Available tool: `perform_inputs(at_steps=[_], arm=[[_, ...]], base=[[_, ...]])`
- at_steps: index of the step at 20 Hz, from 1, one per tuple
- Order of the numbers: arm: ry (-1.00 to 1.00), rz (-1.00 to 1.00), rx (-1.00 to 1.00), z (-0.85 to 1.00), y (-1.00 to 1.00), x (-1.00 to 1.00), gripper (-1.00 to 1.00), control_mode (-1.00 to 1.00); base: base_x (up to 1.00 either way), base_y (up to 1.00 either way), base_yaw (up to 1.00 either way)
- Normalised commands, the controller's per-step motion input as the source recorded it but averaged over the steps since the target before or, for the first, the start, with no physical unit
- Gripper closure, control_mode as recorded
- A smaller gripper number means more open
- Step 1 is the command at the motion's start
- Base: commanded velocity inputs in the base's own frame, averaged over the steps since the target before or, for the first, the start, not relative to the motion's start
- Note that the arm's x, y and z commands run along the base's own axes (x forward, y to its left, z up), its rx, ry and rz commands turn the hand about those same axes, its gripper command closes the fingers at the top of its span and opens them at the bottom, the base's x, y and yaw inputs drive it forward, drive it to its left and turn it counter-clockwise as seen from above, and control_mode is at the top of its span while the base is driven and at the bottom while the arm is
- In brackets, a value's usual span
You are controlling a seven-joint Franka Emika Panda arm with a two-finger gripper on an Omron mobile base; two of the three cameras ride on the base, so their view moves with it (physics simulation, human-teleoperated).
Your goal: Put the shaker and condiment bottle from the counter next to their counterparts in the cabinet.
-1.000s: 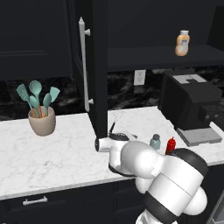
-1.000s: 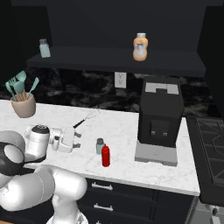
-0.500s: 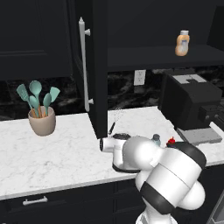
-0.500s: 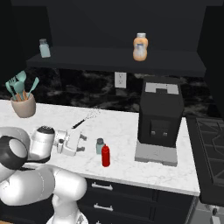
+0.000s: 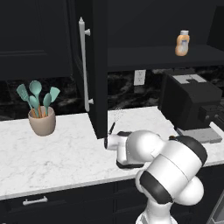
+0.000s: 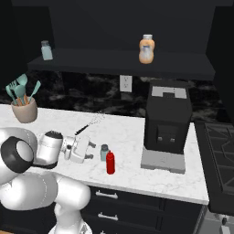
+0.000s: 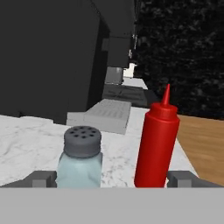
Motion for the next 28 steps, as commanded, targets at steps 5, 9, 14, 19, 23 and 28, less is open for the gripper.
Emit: perform_inputs(at_steps=[5,9,14,19,23,28], arm=[[0.0,0.0,0.0,-0.15,-0.15,0.0,-1.0,-1.0],[0.0,0.0,0.0,-0.12,0.0,0.11,-1.0,-1.0],[0.0,0.0,0.0,-0.04,-0.01,0.18,-1.0,-1.0],[0.0,0.0,0.0,-0.12,-0.09,0.02,-1.0,-1.0],[0.0,0.0,0.0,-0.29,-0.07,0.0,-1.0,-1.0],[0.0,0.0,0.0,-0.13,-0.01,0.08,-1.0,-1.0]], base=[[0.0,0.0,0.0],[0.0,0.0,0.0],[0.0,0.0,0.0],[0.0,0.0,0.0],[0.0,0.0,0.0],[0.0,0.0,0.0]])
